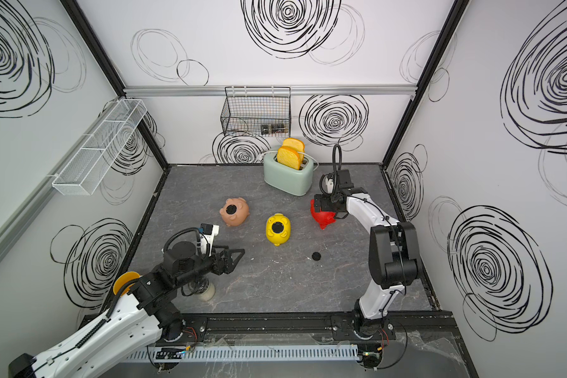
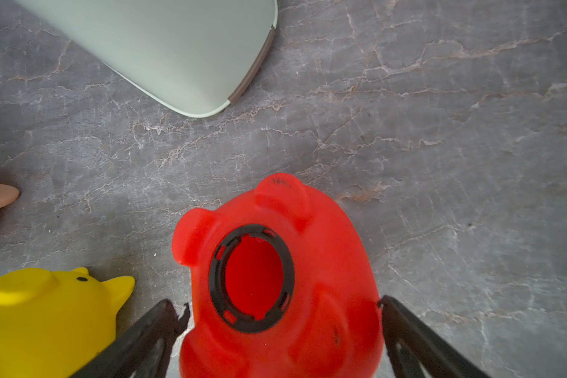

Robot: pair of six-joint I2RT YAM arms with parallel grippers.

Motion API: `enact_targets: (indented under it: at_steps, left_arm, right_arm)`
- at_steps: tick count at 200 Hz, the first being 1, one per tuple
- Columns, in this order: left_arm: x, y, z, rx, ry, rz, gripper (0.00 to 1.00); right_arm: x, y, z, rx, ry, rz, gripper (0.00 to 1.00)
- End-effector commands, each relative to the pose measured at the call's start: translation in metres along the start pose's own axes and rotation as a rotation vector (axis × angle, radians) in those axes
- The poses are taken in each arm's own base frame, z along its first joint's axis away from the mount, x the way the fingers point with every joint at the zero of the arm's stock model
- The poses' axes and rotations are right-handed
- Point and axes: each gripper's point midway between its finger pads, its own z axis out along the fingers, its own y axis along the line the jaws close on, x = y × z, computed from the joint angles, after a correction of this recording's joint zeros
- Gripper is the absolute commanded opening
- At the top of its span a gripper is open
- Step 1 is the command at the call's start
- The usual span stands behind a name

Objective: Close piggy banks
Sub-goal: Turn over the piggy bank at the center of the board, then adjust the piggy bank at the center of the board.

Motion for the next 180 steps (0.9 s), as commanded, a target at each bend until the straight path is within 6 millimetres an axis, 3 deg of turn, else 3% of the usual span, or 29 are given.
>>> enact_targets:
  at_steps: [1,49,69,125,180]
  left_arm:
    - [-0.029,-0.028,0.0,0.078,-0.053,0.044,0.94]
    - [-0.049,-0.065,0.03,0.132,-0.022,0.096,0.92]
    - [-0.057,-0.08,0.049,0.15,-0.006,0.117,0.91]
    - [-0.077,-0.112,0.125,0.195,0.072,0.153,0.86]
    - [-0.08,-0.102,0.211,0.167,0.131,0.15,0.76]
  right_arm:
    - [-0.004,-0.003,-0.021,0.004,-0.038,0.019,0.99]
    - [-0.01,-0.018,-0.055,-0.019,-0.157,0.114,0.99]
    - [-0.006,-0.031,-0.066,-0.037,-0.218,0.207,0.92]
    - [0.015,-0.052,-0.078,-0.042,-0.348,0.341,0.83]
    - [0.018,-0.056,-0.086,-0.025,-0.391,0.352,0.79]
